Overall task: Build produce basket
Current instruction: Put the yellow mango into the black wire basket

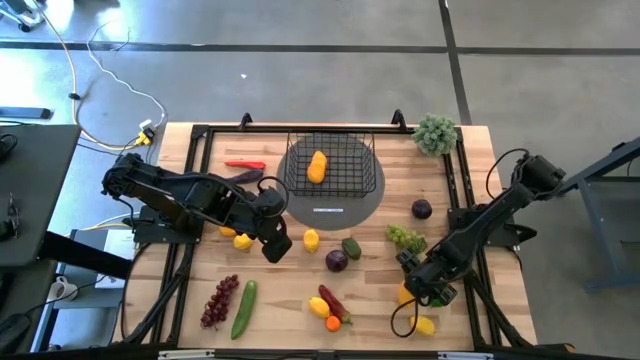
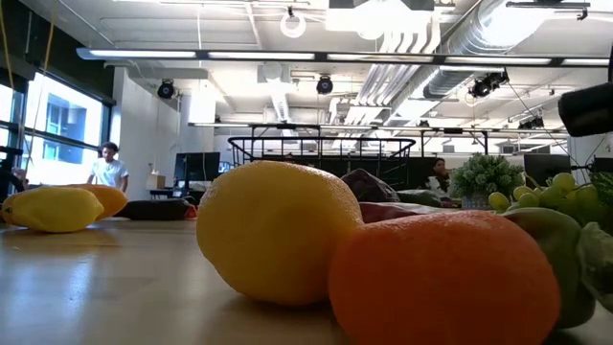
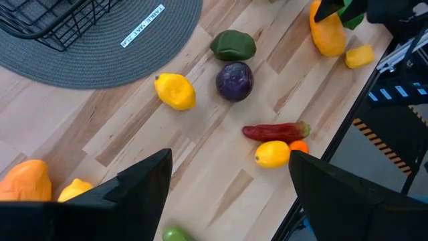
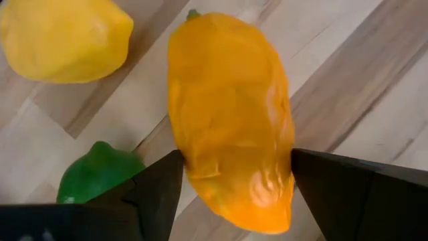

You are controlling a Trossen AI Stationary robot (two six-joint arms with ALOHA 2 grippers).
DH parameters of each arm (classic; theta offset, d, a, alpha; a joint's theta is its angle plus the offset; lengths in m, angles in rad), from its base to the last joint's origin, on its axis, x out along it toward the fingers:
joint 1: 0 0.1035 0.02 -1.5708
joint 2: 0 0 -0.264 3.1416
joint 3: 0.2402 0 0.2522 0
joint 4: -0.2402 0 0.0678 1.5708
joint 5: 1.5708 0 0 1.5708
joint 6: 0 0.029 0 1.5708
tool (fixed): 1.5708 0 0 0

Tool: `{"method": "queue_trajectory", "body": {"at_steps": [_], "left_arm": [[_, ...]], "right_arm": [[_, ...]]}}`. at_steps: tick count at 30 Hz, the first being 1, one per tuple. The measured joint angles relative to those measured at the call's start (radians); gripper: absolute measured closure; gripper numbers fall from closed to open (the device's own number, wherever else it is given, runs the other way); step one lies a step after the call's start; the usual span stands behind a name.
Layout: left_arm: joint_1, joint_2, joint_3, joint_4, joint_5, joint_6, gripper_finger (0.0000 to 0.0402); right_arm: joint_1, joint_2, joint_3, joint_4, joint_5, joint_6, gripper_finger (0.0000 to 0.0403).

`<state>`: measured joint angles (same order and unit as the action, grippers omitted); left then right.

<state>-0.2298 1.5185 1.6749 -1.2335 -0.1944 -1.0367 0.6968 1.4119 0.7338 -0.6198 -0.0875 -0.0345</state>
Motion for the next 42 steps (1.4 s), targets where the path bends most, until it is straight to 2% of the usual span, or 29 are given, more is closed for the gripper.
{"method": "queue_trajectory", "body": {"at_steps": [9,19,25,32,42], "left_arm": [[0.0,0.0,0.0,0.0,-0.003,0.019,0.0112],[0.0,0.0,0.0,0.0,-0.004,0.022,0.0112],[0.0,0.0,0.0,-0.001,-0.004,0.037,0.0112],[0.001,0.0,0.0,-0.004,-0.035,0.05,0.0112],[0.041,0.0,0.0,-0.004,-0.066,0.095,0.0112]], "right_arm": [[0.0,0.037,0.002,0.043,0.038,0.082,0.015],[0.0,0.039,0.001,0.054,0.061,0.187,0.0246],[-0.003,0.042,0.029,0.022,0.062,0.282,0.0247],[-0.013,0.04,0.135,-0.042,0.1,0.289,0.0247],[-0.146,0.03,0.194,-0.08,0.106,0.264,0.0247]]}}
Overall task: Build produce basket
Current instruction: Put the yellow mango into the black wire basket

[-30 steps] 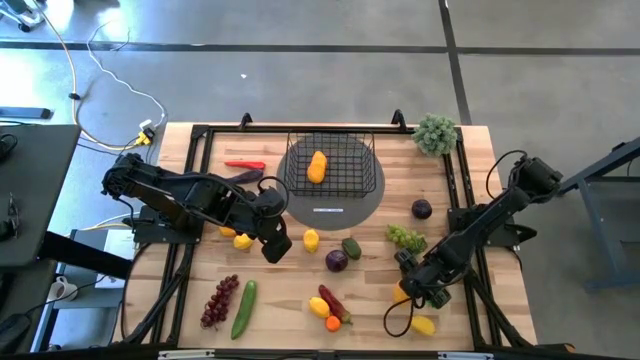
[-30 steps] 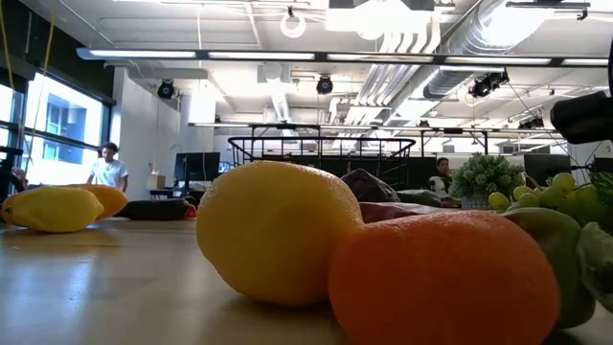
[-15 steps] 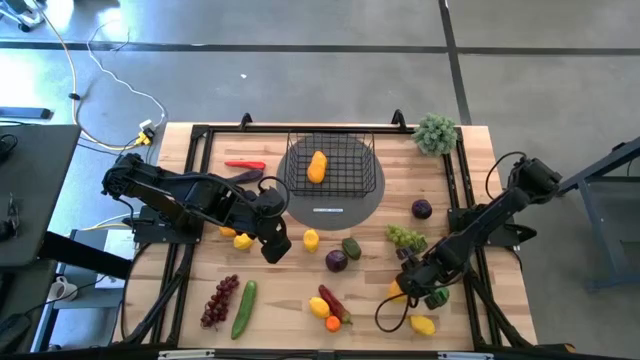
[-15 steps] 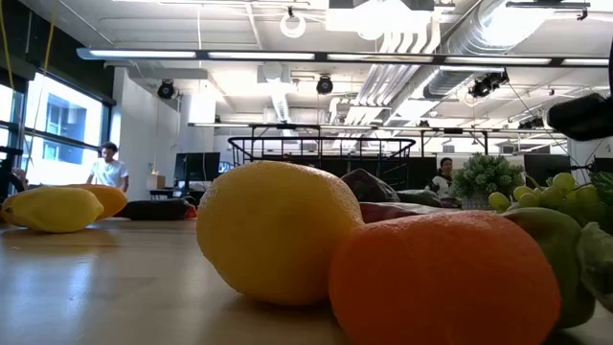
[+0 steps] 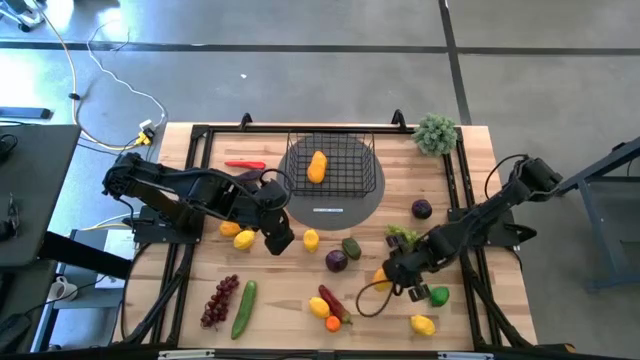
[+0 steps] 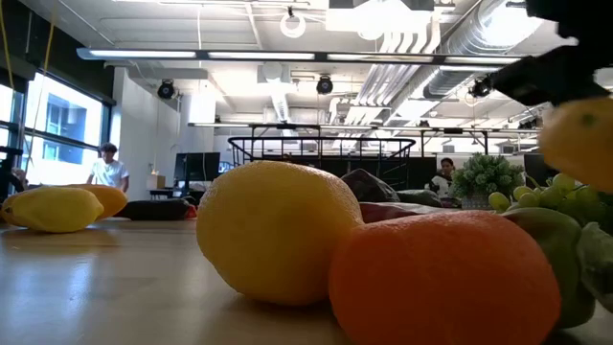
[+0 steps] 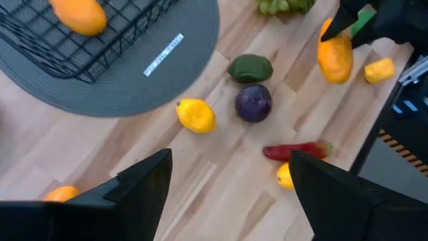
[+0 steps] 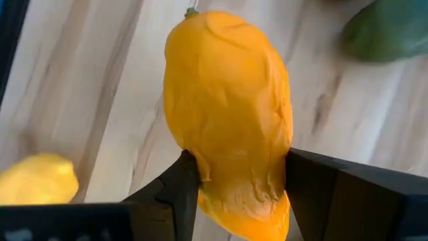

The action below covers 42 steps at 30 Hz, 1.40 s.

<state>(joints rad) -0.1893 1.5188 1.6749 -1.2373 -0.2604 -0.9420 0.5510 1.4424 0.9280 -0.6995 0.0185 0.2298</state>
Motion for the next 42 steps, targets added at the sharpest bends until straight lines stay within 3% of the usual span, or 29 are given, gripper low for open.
{"method": "queue_trajectory", "body": {"at_steps": [12,24,32,42], "left_arm": [[0.047,0.0,0.0,-0.014,-0.075,0.021,0.0112],[0.062,0.0,0.0,-0.142,-0.178,-0.042,0.0112],[0.125,0.0,0.0,-0.197,-0.223,-0.087,0.0112],[0.231,0.0,0.0,-0.211,-0.223,-0.035,0.0112]], "right_arm": [[-0.227,-0.036,0.145,0.023,0.039,-0.115,0.025],[-0.446,-0.036,0.236,0.04,0.076,-0.228,0.025],[-0.594,-0.036,0.249,0.153,0.081,-0.362,0.025],[-0.78,-0.024,0.25,0.308,0.075,-0.391,0.0242]]}}
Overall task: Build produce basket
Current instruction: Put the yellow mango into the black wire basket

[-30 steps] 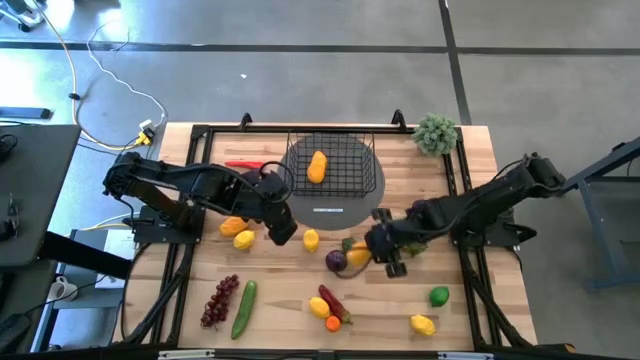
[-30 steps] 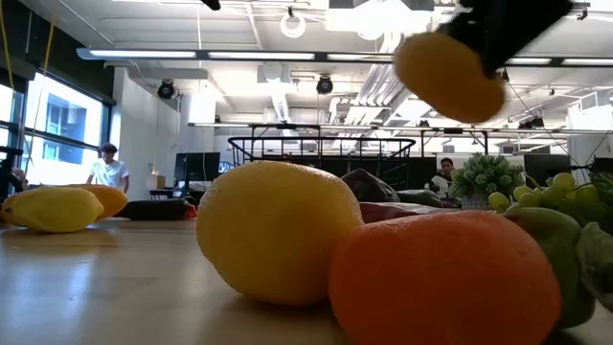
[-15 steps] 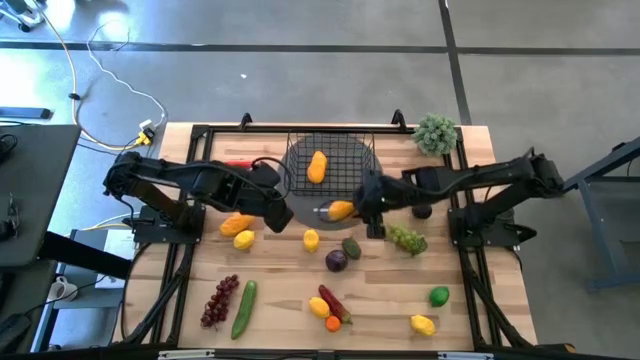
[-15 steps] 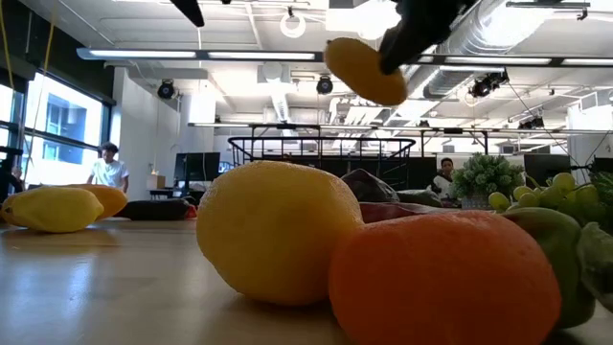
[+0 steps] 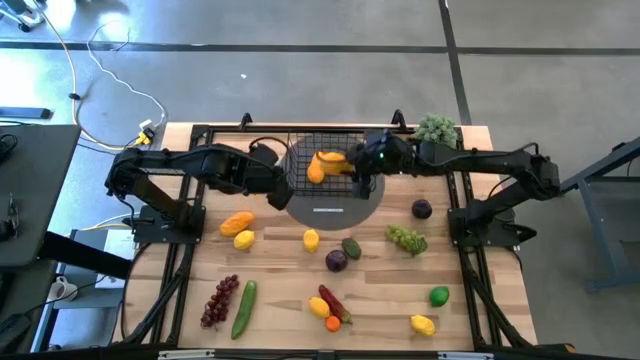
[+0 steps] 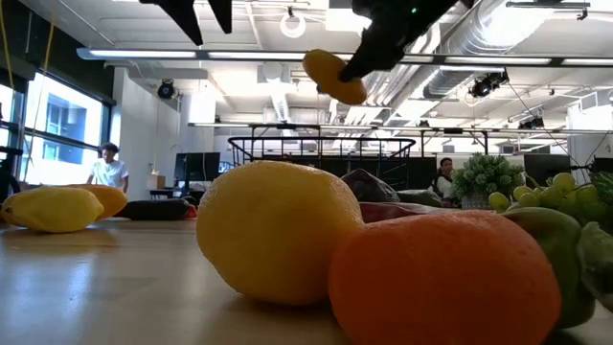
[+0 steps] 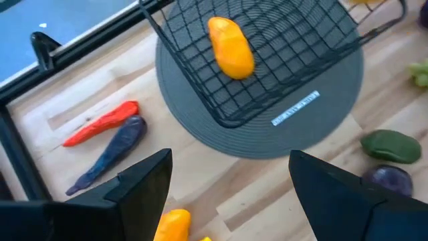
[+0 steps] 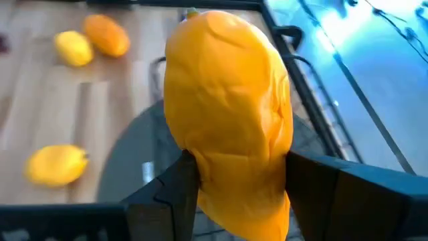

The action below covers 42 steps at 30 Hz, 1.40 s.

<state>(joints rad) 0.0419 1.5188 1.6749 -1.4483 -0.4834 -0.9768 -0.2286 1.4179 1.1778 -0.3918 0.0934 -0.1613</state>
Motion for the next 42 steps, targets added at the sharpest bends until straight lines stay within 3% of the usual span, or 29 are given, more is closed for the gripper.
{"method": "queue_trajectory", "body": {"at_steps": [14,31,42], "left_arm": [[0.103,0.0,-0.065,0.004,0.166,0.207,0.0112],[0.116,-0.018,-0.35,0.004,0.286,0.212,0.013],[0.129,-0.028,-0.386,-0.001,0.293,0.217,0.0131]], "right_arm": [[-0.155,0.19,0.0,0.136,-0.089,0.142,0.0239],[-0.166,0.367,-0.001,0.208,-0.119,0.25,0.0237],[-0.164,0.374,-0.001,0.196,-0.068,0.294,0.0223]]}}
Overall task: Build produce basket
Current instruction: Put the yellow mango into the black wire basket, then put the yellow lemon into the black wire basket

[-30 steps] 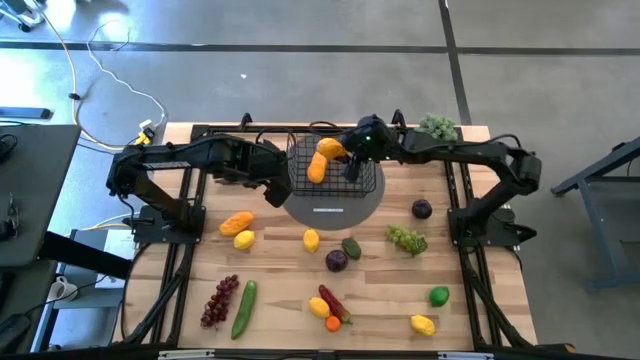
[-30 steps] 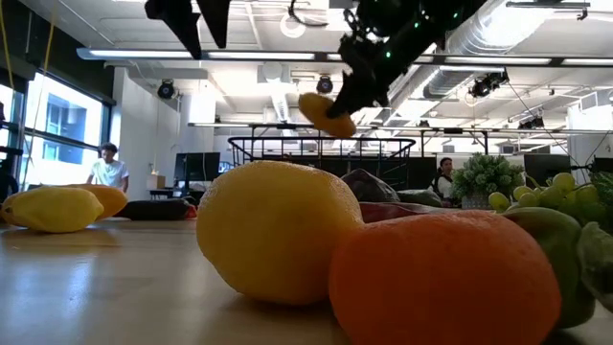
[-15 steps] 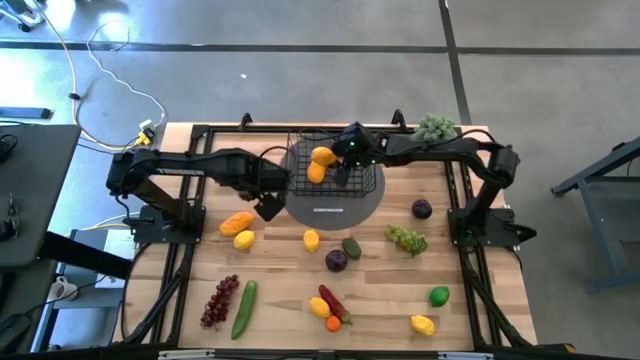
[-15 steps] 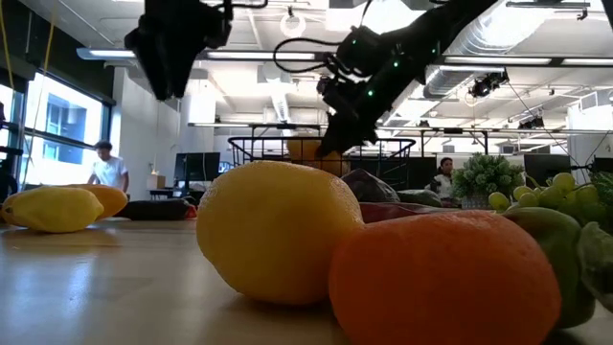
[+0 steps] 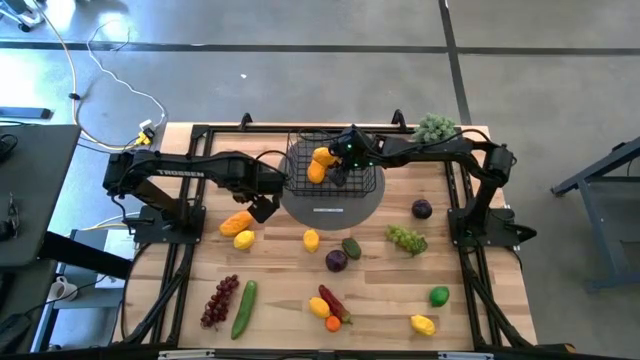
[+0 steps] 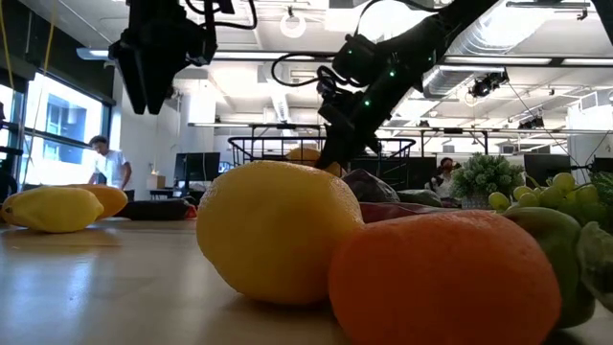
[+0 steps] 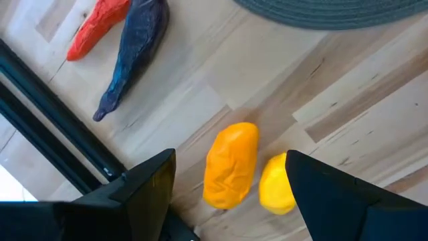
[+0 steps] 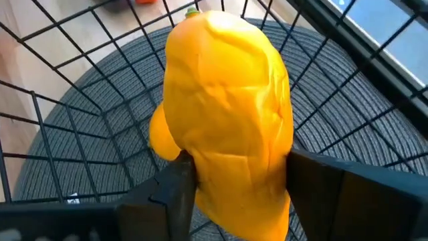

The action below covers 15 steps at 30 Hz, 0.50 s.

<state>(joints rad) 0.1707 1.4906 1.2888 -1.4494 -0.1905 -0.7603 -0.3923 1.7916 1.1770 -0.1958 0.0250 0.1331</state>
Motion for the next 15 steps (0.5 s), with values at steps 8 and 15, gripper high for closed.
{"method": "queue_trajectory", "body": {"at_steps": [8,15], "left_arm": [[-0.019,0.0,0.0,0.032,0.012,0.117,0.013],[-0.053,0.0,0.0,0.051,0.014,0.197,0.013]], "right_arm": [[0.0,0.0,0.0,-0.002,0.001,0.07,0.0144],[0.0,0.0,0.0,-0.002,0.001,0.072,0.0136]]}}
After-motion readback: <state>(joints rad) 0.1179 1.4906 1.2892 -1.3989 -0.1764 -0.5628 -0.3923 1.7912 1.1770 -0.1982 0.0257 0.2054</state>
